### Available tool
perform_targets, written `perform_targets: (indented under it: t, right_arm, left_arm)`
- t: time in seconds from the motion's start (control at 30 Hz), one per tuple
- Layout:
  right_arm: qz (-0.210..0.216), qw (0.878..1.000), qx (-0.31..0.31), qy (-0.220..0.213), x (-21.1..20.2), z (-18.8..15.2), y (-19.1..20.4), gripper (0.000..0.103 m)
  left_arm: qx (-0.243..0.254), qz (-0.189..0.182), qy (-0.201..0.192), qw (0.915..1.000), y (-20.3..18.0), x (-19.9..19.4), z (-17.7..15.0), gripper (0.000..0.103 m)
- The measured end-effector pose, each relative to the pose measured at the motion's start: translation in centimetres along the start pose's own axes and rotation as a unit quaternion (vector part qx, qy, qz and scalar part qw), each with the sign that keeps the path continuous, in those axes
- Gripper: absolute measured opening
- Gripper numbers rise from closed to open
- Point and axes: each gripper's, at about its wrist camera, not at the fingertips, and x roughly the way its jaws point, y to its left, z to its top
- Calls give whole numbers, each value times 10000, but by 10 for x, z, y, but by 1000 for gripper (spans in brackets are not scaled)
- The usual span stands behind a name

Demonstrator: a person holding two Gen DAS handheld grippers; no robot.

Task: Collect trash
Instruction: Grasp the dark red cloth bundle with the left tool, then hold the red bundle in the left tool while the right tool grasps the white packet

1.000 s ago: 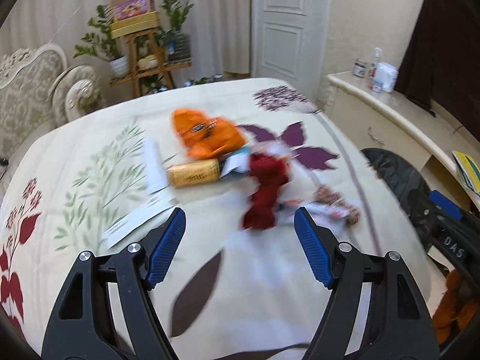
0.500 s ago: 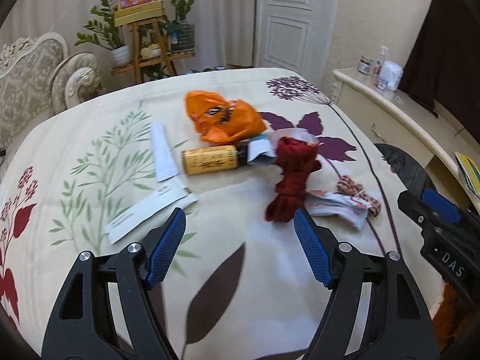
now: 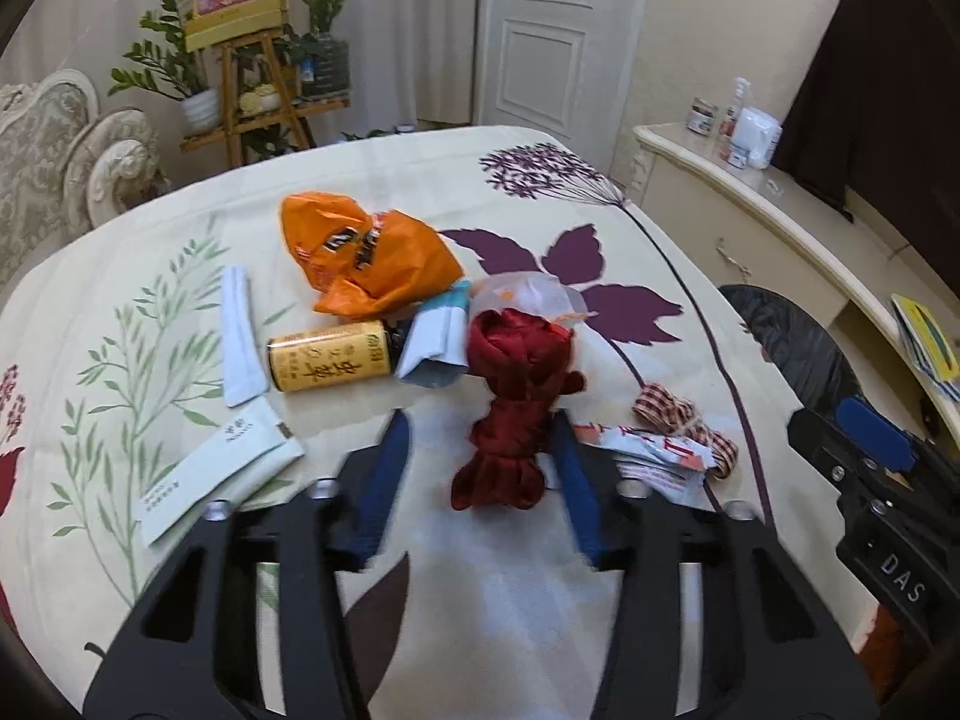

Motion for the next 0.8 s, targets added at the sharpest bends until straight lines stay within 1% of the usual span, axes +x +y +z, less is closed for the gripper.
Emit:
perform_targets:
  t: [0.07, 0.23, 0.4, 0.5, 0.57, 0.8]
  right_arm:
    - [9, 10000, -6, -3, 0, 0, 1, 52]
    - [33, 10000, -48, -15, -2, 0, 5, 52]
    - [88, 9999, -128, 7, -3, -2, 13, 52]
    - [163, 9996, -229, -6, -7, -3, 21, 52]
    - [193, 9993, -307, -8, -7, -5, 27, 52]
    - [67, 9993, -373, 46, -1, -2, 33, 52]
  left_arm:
    - [-11, -203, 53, 9998, 0, 0, -2, 25]
    - [20, -293, 20, 9996, 1, -9, -9, 25]
    - [-43, -299, 5, 9995, 9, -23, -14, 25]
    - [-104, -213, -40, 9997, 21, -34, -19, 25]
    - [-134, -87, -59, 9999, 30, -40, -22, 24]
    - [-375, 273, -37, 9989, 65, -52, -32, 24]
